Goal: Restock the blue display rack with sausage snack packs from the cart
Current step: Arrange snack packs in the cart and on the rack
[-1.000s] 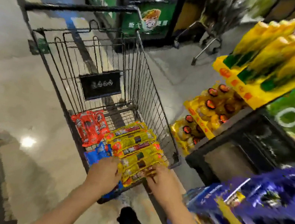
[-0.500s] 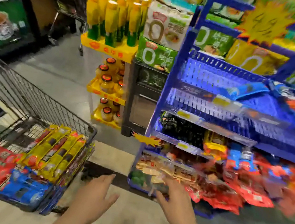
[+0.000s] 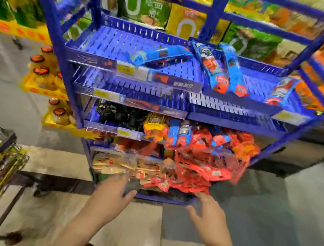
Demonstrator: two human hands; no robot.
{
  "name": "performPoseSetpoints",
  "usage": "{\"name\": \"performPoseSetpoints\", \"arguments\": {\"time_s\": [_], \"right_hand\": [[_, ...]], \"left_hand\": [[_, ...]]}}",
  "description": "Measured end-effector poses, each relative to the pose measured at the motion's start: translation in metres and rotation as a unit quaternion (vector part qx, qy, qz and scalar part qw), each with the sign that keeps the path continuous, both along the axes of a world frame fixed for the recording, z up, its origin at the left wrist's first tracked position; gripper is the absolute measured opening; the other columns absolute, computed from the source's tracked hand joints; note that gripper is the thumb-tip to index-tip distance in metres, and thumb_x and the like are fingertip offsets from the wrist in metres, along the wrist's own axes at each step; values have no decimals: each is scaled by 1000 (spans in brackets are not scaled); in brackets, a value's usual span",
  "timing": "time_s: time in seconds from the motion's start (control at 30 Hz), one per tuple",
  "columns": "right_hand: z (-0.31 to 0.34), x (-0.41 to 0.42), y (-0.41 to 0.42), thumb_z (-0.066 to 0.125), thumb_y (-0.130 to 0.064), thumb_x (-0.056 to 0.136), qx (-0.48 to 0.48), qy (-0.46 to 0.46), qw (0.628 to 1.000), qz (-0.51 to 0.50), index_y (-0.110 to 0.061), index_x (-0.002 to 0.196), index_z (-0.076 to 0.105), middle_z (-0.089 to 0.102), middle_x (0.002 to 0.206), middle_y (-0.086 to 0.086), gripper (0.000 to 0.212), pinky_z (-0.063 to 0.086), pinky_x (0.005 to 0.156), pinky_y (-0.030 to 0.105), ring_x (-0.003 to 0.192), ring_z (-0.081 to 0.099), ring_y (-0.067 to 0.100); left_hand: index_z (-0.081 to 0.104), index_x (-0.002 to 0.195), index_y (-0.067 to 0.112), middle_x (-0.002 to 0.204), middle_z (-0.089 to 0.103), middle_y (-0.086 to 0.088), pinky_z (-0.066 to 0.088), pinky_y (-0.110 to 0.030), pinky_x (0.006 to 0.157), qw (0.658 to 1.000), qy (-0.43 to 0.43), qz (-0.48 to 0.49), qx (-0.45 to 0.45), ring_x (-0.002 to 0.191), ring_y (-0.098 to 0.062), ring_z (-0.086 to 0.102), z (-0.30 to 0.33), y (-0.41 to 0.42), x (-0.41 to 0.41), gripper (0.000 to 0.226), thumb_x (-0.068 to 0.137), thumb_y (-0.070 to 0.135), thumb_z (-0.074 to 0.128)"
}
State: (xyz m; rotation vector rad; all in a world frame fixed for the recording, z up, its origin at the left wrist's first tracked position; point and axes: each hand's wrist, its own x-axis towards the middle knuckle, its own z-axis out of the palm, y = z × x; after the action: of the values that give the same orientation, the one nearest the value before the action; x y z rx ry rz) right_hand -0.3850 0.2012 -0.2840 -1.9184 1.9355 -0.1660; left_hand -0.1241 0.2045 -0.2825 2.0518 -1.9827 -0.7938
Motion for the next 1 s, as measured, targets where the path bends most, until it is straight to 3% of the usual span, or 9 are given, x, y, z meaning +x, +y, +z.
{"name": "performPoseSetpoints", "arguments": {"time_s": [0.13,0.27,0.4,0.53,0.67,0.83,1.0], "right_hand": [[24,-7,-31,62,-33,85,-52,-30,998,13,-22,121,56,60,119,-2,38,44,92,41,113,55,22],[69,6,-81,61,-31,84,-129,-75,988,36,-18,119,58,62,115,2,38,45,91,42,109,57,24],[122,17,-128,56,-34,84,-214,-99,971,30,-14,123,56,60,119,4,44,44,94,45,111,55,26],[162,18,-168,58,-28,91,-285,-110,952,27,-15,126,54,58,122,3,37,41,97,46,116,51,24],[183,26,-214,56,-24,93,-292,-110,950,5,-10,129,51,55,128,8,39,36,97,35,120,49,26],[189,44,-267,45,-25,99,-236,-89,968,2,-5,130,46,52,128,16,37,41,93,42,117,49,33],[185,58,-297,37,-21,99,-157,-53,986,-9,-1,123,42,58,105,22,32,35,66,39,87,52,35]], "left_hand": [[33,142,22,135,50,0,40,-34,99,998,24,-23,-46,125,-21,46,28,-24,-21,54,93,41,48],[32,143,19,144,40,2,31,-31,106,990,1,-30,-140,132,-18,37,73,-69,-12,56,94,38,49],[36,141,15,142,43,-1,32,-31,105,964,-15,-21,-263,130,-19,39,135,-120,3,53,93,34,50],[39,138,12,136,46,-6,34,-33,97,945,-33,-6,-326,123,-25,43,180,-172,6,49,94,31,50],[36,140,8,133,47,-15,37,-44,98,955,-107,-10,-277,121,-34,44,189,-232,13,53,95,34,48],[34,138,4,131,47,-24,42,-48,93,982,-126,33,-133,116,-39,48,173,-274,18,49,100,35,36],[39,135,6,127,52,-19,44,-43,85,982,-124,64,-127,110,-35,52,172,-275,17,48,98,36,42]]}}
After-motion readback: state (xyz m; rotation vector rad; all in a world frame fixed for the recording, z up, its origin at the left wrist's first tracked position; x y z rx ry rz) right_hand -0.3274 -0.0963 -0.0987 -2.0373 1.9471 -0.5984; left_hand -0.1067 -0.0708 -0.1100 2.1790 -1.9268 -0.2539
